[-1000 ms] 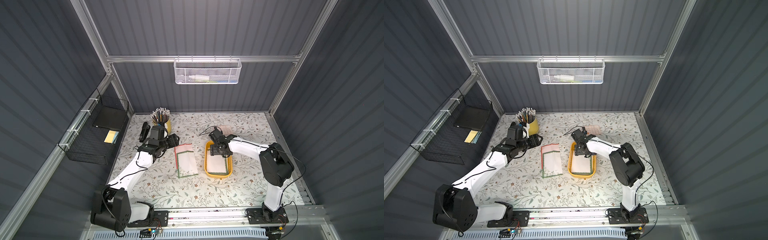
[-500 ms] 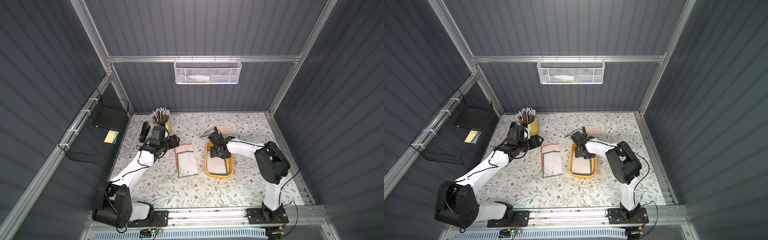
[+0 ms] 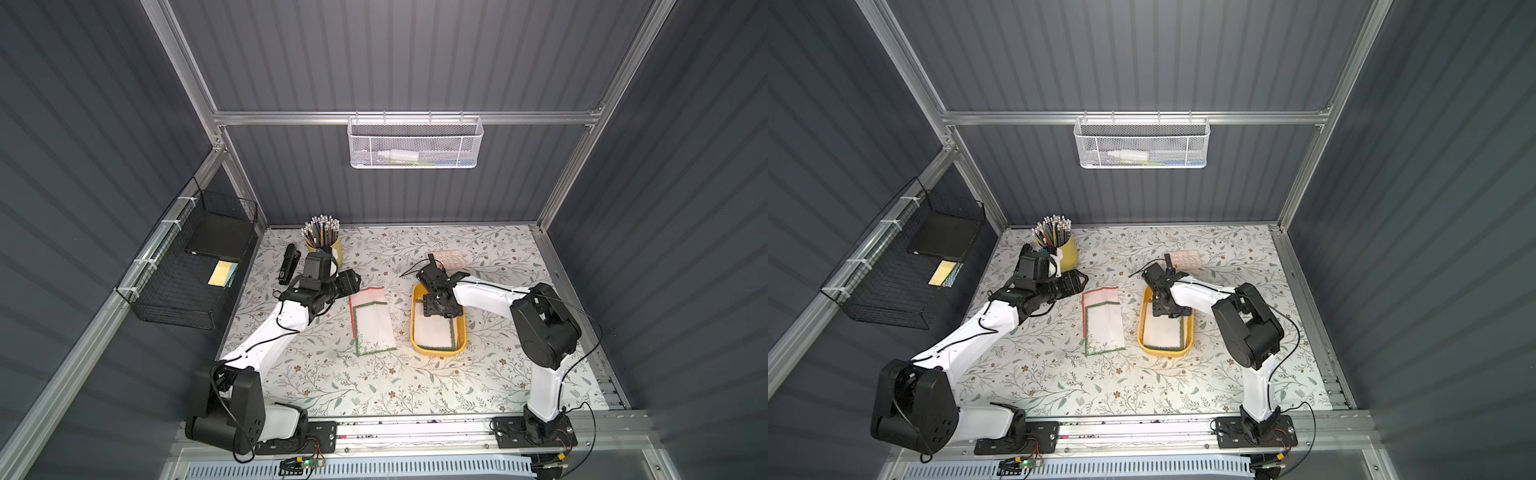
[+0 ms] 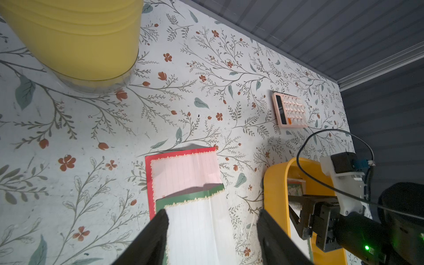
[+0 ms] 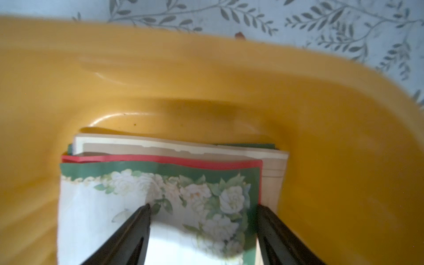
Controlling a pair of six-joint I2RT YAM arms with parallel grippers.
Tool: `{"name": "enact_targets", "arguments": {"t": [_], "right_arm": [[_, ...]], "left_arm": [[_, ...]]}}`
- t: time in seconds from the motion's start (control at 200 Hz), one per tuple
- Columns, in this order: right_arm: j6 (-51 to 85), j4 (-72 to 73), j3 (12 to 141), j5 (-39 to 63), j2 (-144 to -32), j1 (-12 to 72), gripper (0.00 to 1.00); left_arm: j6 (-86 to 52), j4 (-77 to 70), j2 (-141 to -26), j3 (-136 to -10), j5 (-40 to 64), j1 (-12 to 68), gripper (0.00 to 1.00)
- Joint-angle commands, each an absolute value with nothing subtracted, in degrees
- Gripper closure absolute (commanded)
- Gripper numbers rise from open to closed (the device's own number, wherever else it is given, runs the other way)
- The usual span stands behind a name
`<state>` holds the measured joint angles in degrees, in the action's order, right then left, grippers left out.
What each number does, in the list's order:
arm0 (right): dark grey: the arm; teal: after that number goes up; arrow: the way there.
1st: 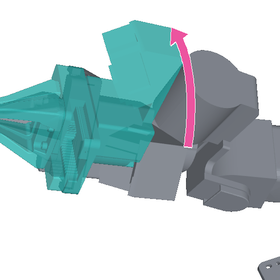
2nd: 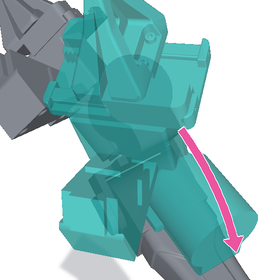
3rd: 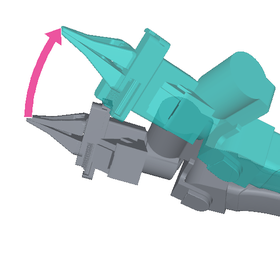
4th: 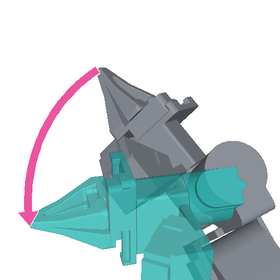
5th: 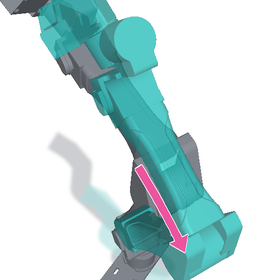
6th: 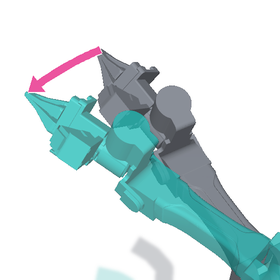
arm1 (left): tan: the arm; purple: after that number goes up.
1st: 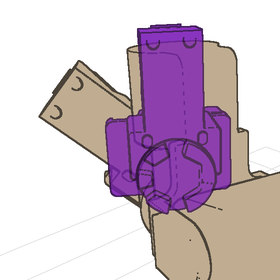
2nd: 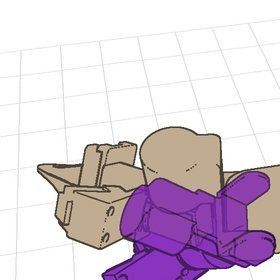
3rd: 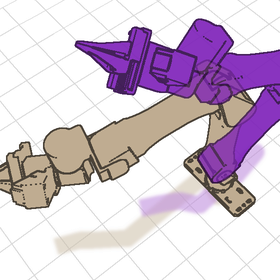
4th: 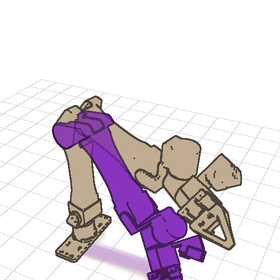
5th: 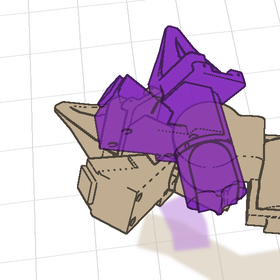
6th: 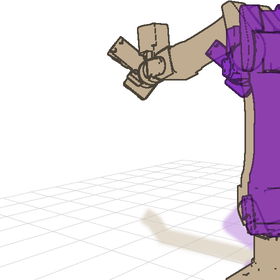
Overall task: Take out the stationery paper from the storage box
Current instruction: Pick up multiple sheets of stationery from the storage box.
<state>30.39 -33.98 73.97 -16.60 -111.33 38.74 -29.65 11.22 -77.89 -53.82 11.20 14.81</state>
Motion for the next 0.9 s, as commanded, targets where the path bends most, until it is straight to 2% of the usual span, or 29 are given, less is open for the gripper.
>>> {"name": "enact_targets", "arguments": {"t": [0.0, 0.1, 0.375, 0.44, 0.54, 0.68, 0.735, 0.825, 0.86, 0.895], "right_arm": [[29.6, -38.8, 75.1, -19.4, -111.3, 38.8, 0.24], [29.1, -37.8, 74.8, -18.3, -111.0, 38.8, 0.28], [29.3, -37.4, 73.6, -17.8, -112.3, 38.8, 0.28], [29.2, -37.0, 73.2, -17.3, -112.3, 38.8, 0.31], [29.1, -37.0, 73.4, -16.8, -112.3, 38.8, 0.38], [28.9, -37.2, 73.8, -17.0, -111.6, 38.9, 0.6], [28.7, -37.1, 73.8, -17.1, -111.4, 38.9, 0.64], [28.5, -37.3, 74.0, -17.2, -111.7, 38.8, 0.64], [28.5, -37.7, 74.2, -17.1, -112.1, 38.8, 0.59], [28.9, -38.7, 74.9, -17.4, -112.8, 38.9, 0.49]], "left_arm": [[-30.2, 11.0, -78.1, -52.7, 11.9, 14.5, 0.35], [-30.3, 11.0, -78.1, -52.5, 12.0, 14.5, 0.35], [-30.0, 11.6, -77.8, -52.4, 11.9, 14.5, 0.35], [-30.0, 11.6, -77.8, -52.3, 11.7, 14.5, 0.35], [-30.1, 11.6, -77.9, -52.3, 11.7, 14.5, 0.35], [-30.1, 11.5, -77.9, -52.2, 11.6, 14.5, 0.35], [-30.1, 11.4, -77.9, -52.1, 11.7, 14.5, 0.35], [-30.1, 11.2, -78.1, -51.9, 11.9, 14.5, 0.35], [-30.2, 11.2, -78.2, -51.9, 12.0, 14.5, 0.35], [-30.1, 11.1, -78.3, -51.9, 12.0, 14.5, 0.36]]}}
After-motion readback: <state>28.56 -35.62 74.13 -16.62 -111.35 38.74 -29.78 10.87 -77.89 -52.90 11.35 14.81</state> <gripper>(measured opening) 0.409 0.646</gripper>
